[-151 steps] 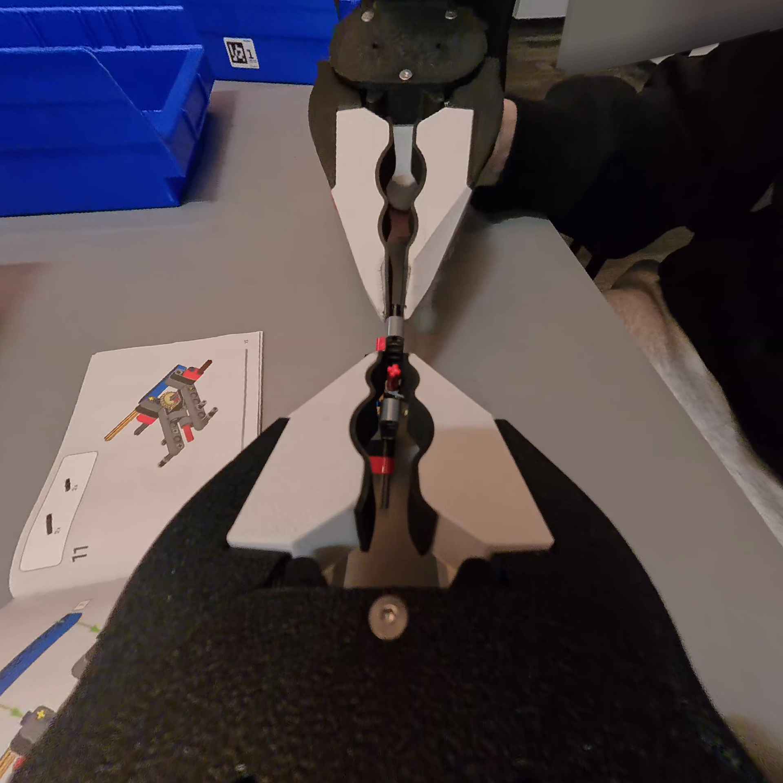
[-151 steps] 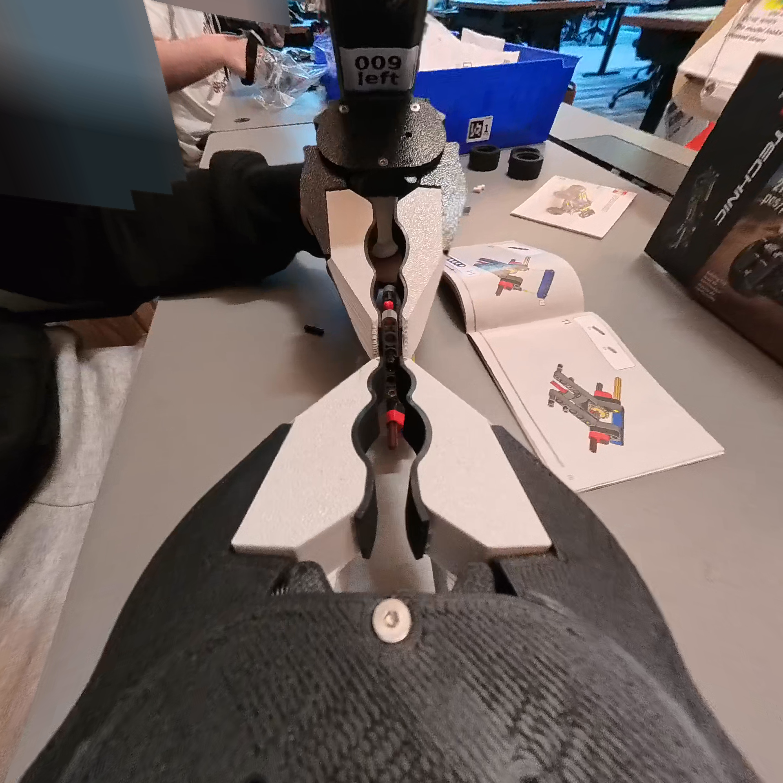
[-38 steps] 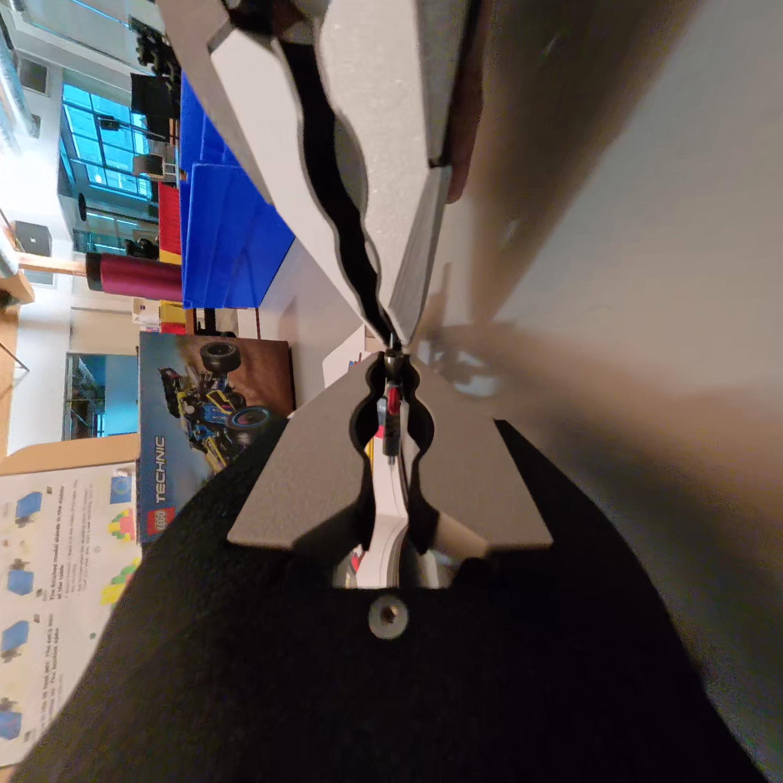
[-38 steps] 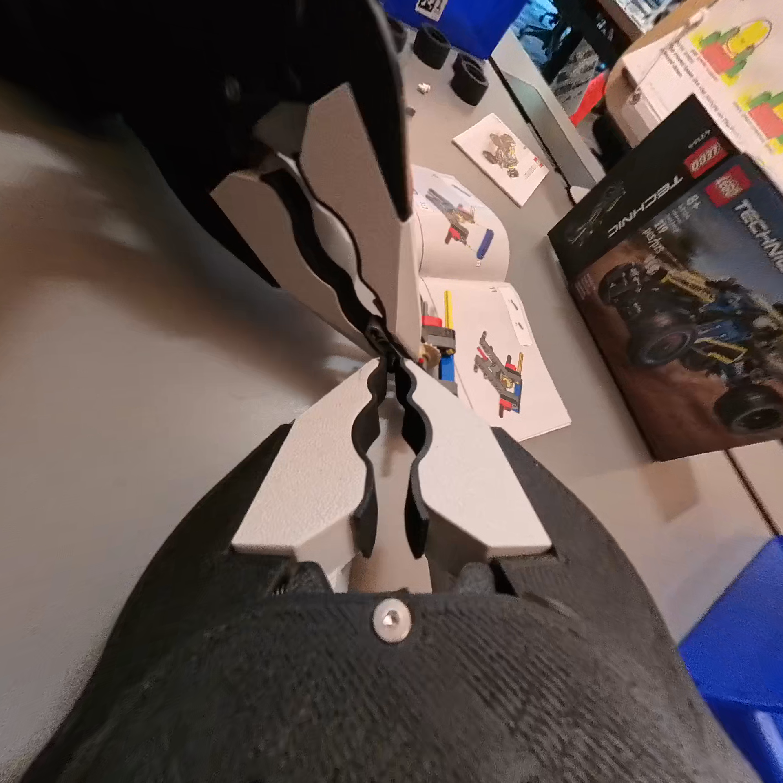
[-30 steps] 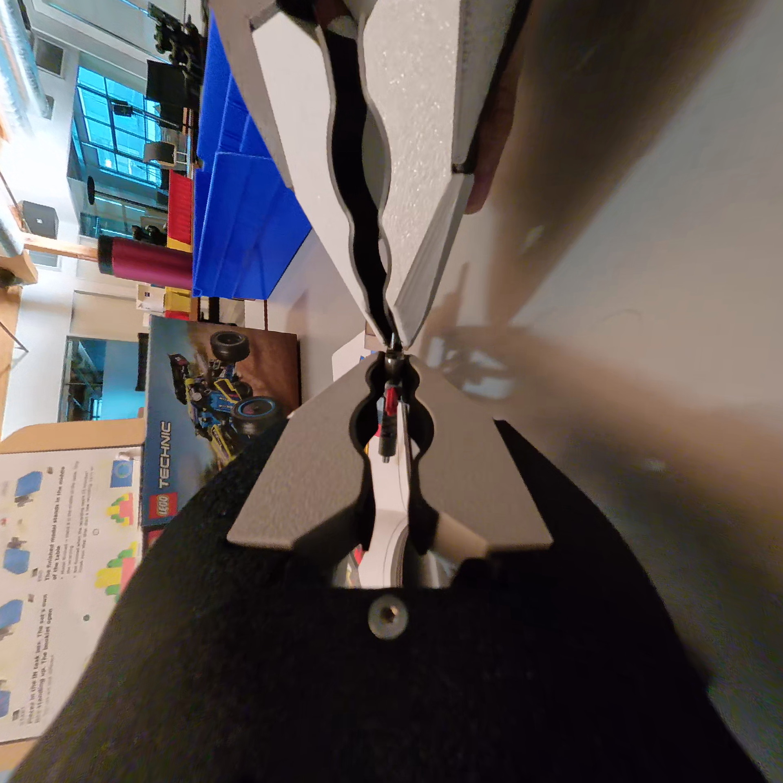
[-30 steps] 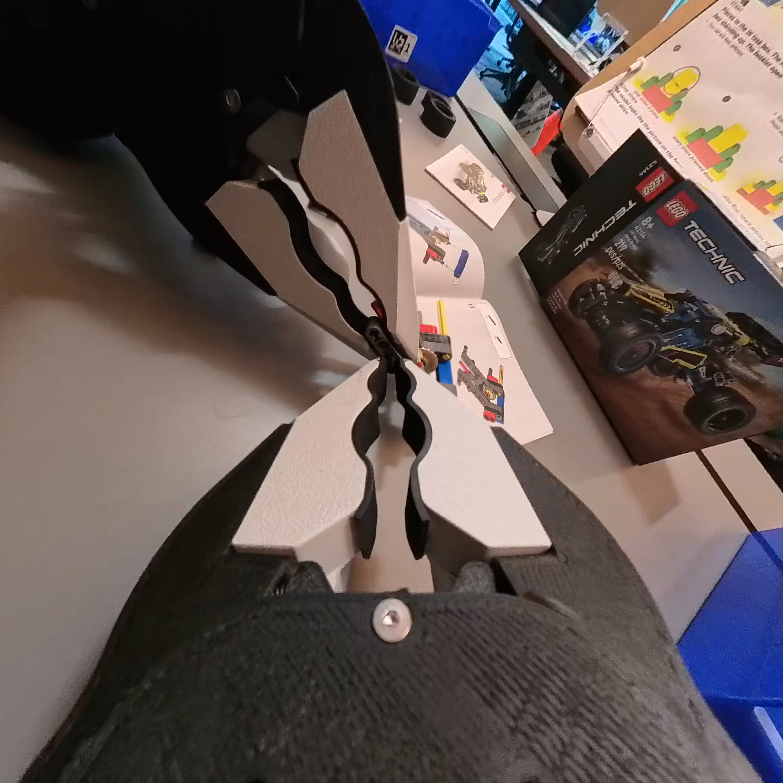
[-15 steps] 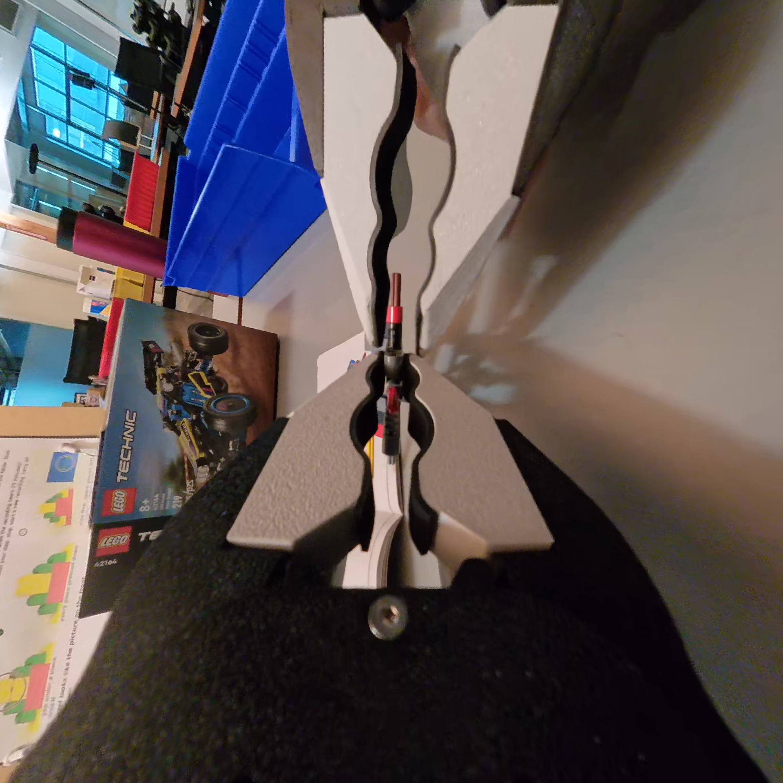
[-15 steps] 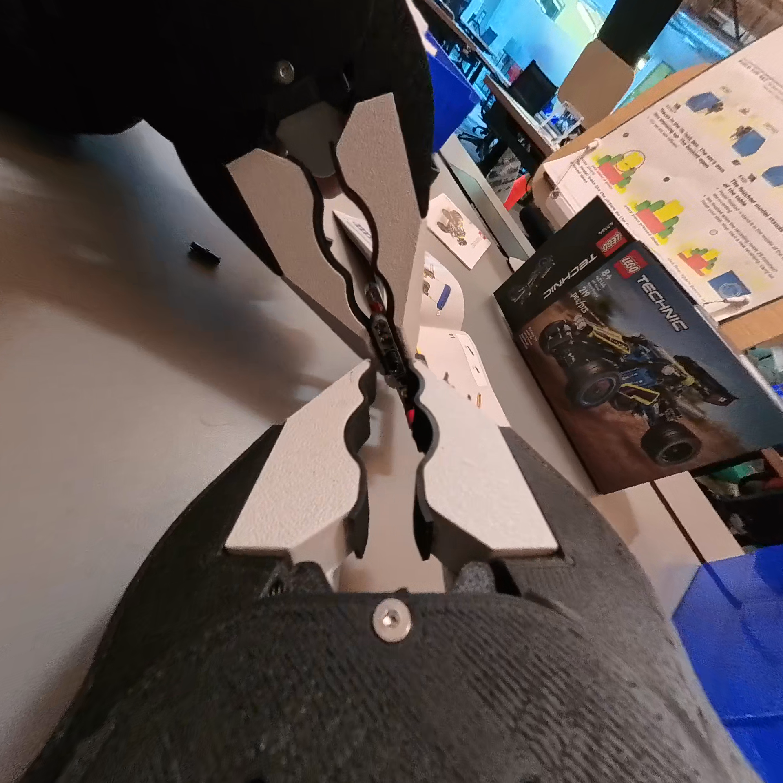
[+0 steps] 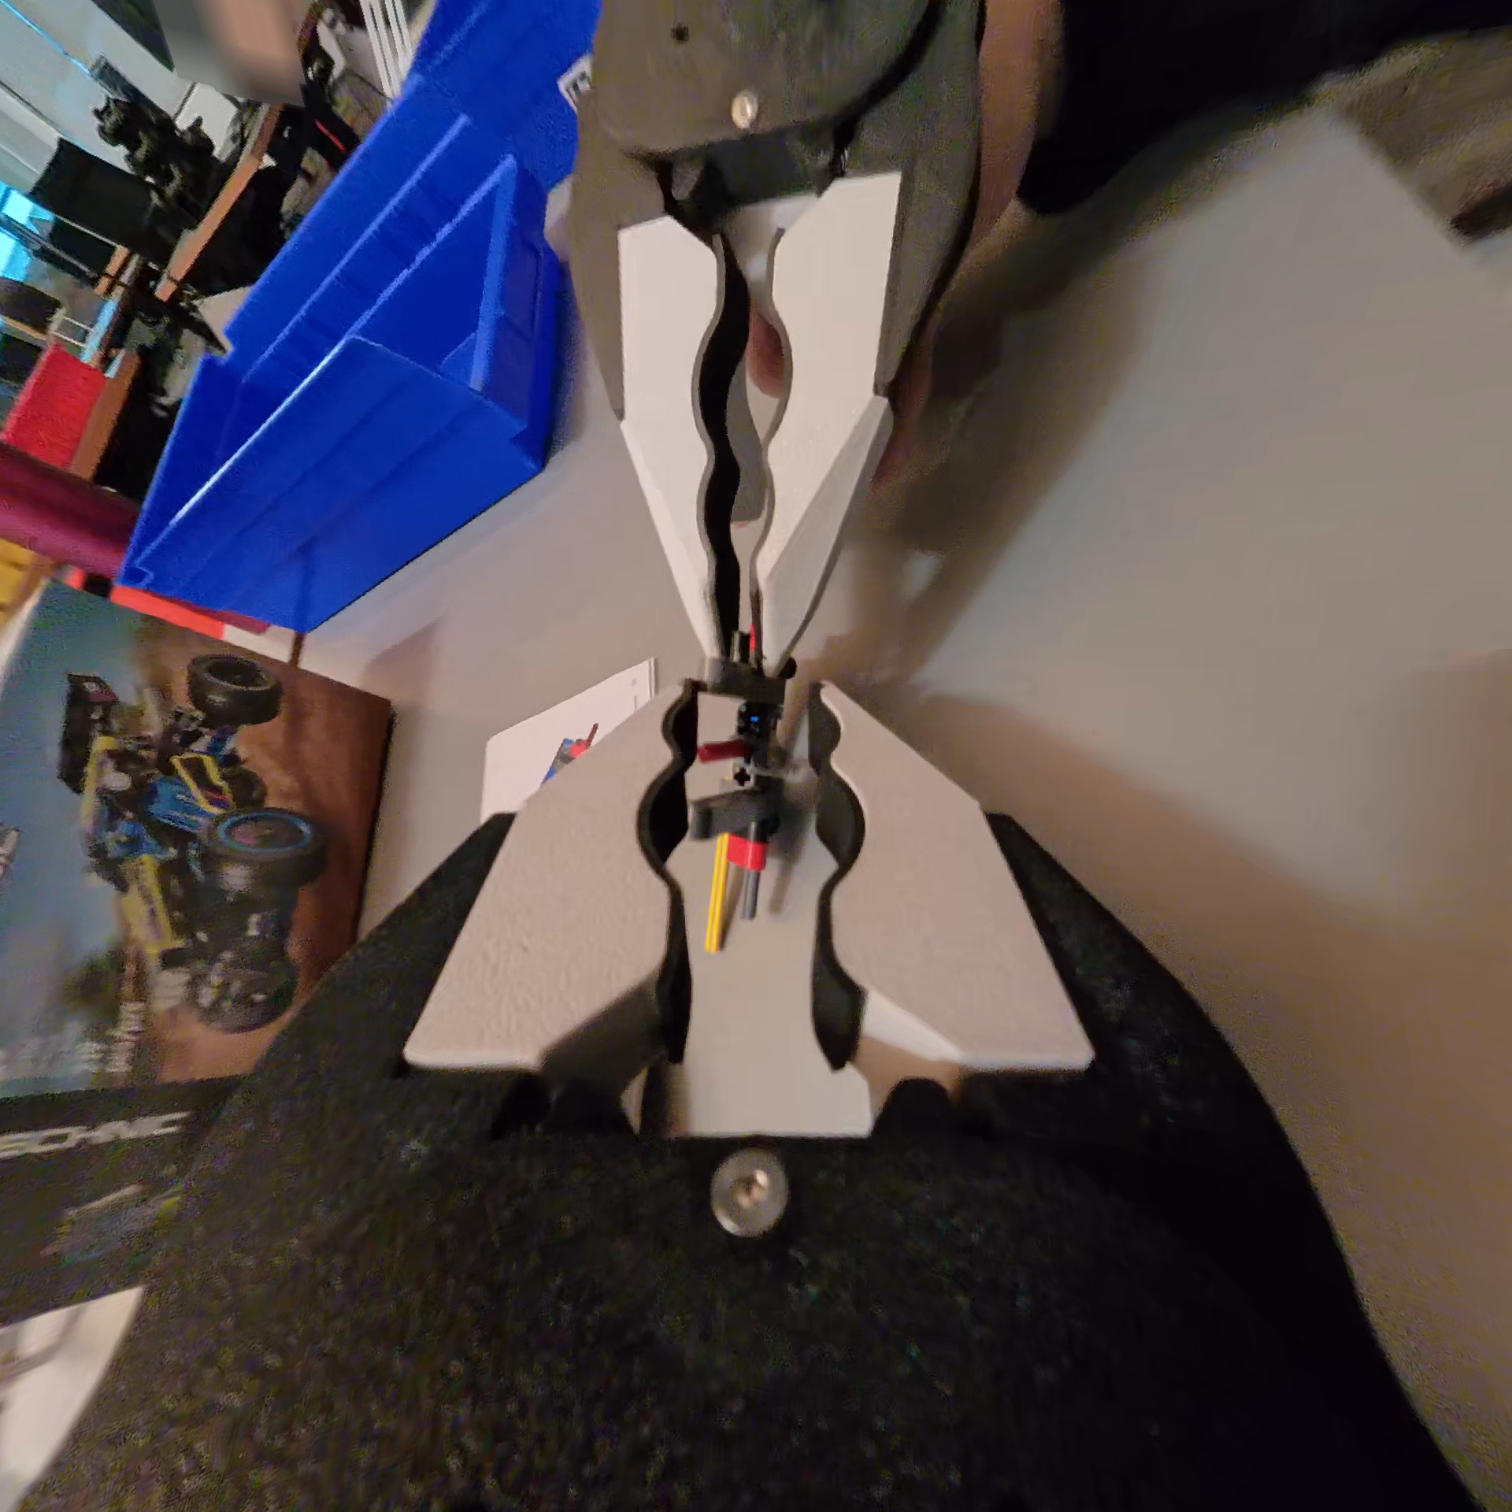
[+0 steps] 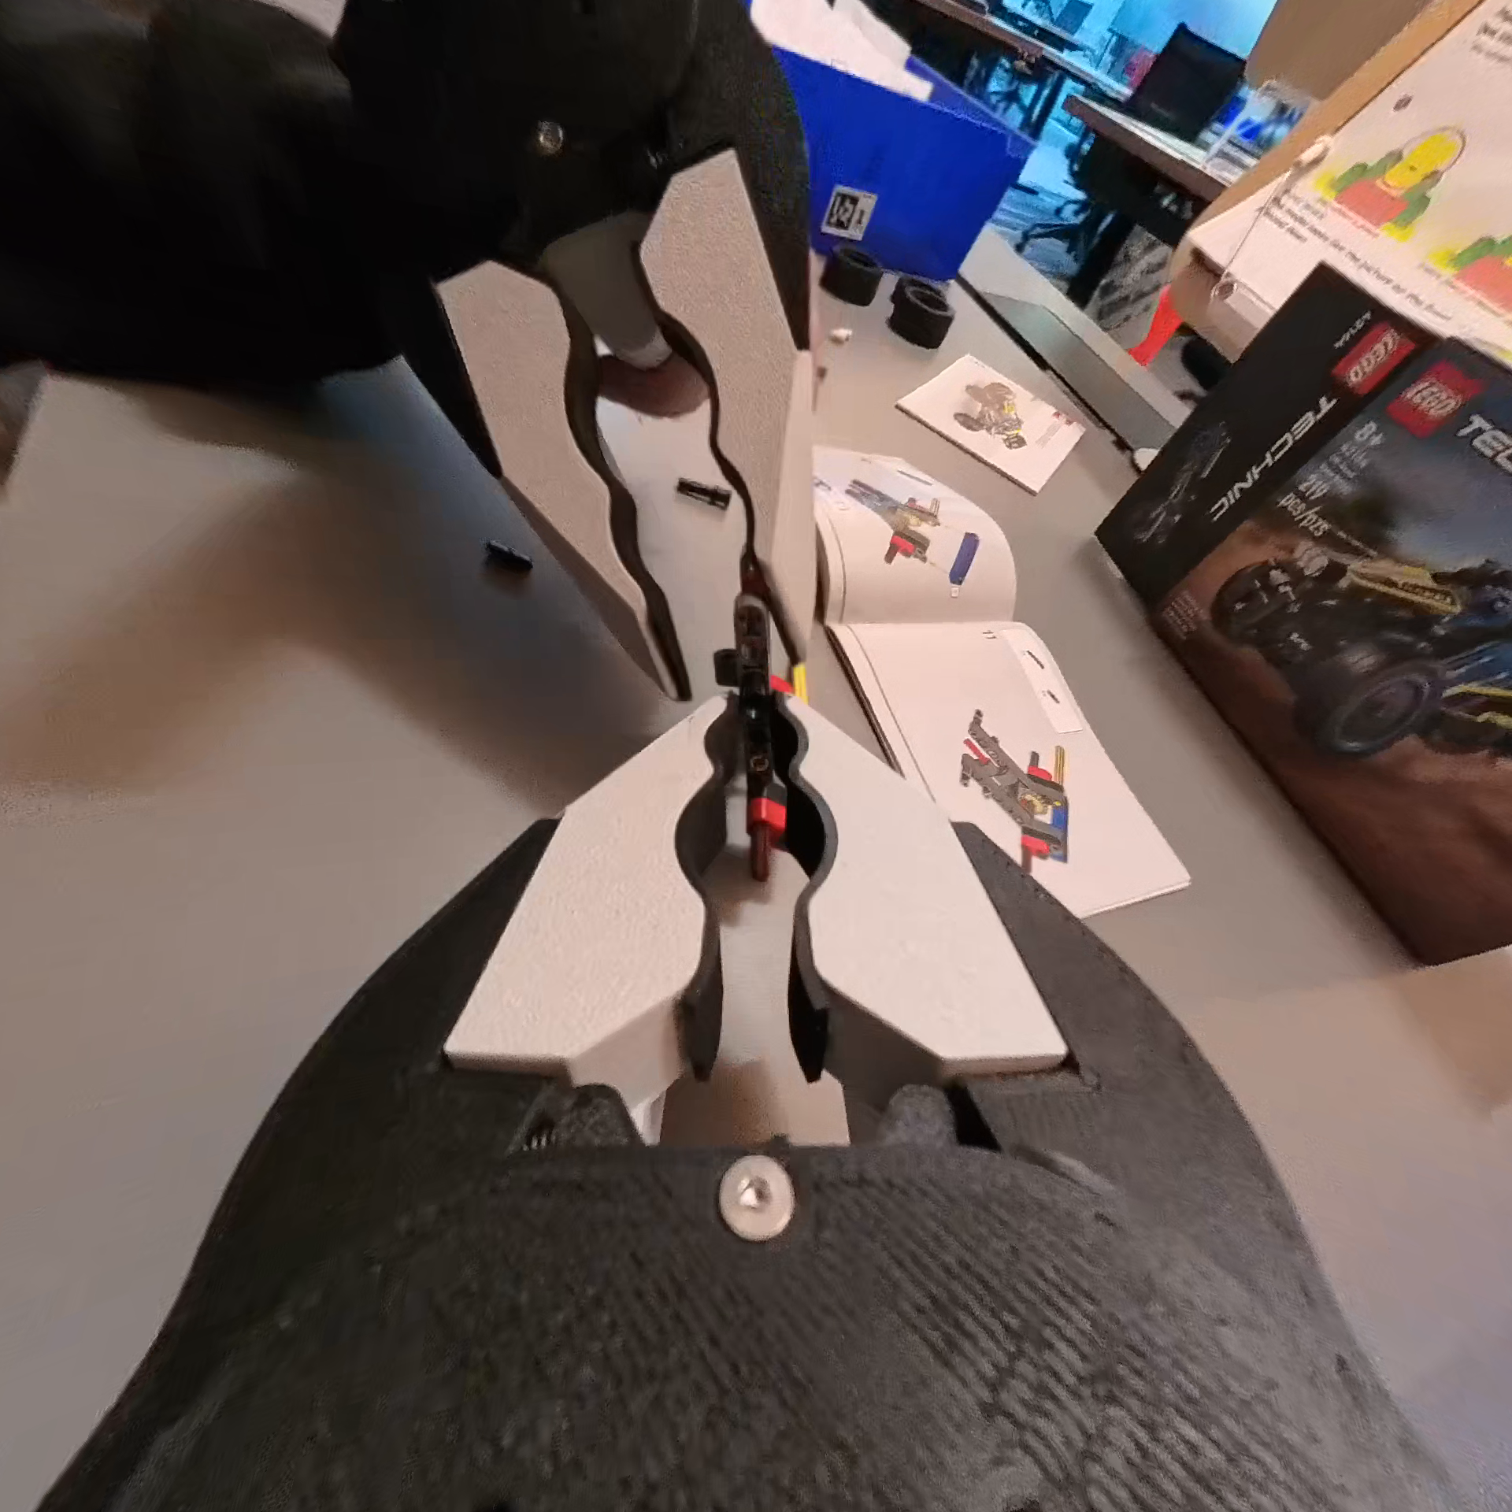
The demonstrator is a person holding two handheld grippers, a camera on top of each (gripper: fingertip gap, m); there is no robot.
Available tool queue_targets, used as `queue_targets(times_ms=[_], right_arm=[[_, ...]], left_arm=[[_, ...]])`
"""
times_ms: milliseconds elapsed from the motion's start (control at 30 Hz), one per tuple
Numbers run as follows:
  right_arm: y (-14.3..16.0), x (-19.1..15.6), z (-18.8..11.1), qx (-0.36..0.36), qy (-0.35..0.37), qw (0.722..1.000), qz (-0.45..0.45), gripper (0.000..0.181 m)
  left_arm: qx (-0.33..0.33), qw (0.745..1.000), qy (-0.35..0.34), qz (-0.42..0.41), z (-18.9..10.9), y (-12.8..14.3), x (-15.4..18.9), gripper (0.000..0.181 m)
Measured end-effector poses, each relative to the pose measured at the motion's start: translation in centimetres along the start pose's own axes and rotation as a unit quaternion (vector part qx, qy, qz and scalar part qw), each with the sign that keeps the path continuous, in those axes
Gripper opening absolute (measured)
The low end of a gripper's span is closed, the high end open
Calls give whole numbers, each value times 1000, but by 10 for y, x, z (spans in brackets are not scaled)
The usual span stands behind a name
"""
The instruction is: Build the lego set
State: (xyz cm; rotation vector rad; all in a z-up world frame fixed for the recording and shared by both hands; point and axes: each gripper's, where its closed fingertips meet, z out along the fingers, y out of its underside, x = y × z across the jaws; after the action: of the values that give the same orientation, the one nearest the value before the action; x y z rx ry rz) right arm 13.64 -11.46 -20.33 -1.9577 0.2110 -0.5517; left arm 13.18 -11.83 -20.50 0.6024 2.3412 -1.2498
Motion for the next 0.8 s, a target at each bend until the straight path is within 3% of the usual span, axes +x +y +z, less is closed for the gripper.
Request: queue_targets(times_ms=[33,200,400,533,600,700,800], right_arm=[[0,0,-1,-1,-9,1000,22,4],[1,0,-2,-8,-32,995,94,5],[16,4,-5,-45,-51,986,150,5],[16,12,-6,-38,-34,984,168,8],[17,13,-6,-41,-32,985,163,7],[22,12,-3,-57,-34,984,162,5],[29,3,-2,-84,-59,979,175,3]], left_arm=[[16,1000,10,-19,-5,-2,1,24],[72,990,45,-113,-22,-4,2,25],[62,977,17,-205,-48,20,-15,28],[63,963,30,-260,-64,31,-4,30],[38,956,56,-287,-68,39,12,30],[-61,950,102,-289,-74,58,52,29],[-140,950,66,-272,-74,73,68,29]])
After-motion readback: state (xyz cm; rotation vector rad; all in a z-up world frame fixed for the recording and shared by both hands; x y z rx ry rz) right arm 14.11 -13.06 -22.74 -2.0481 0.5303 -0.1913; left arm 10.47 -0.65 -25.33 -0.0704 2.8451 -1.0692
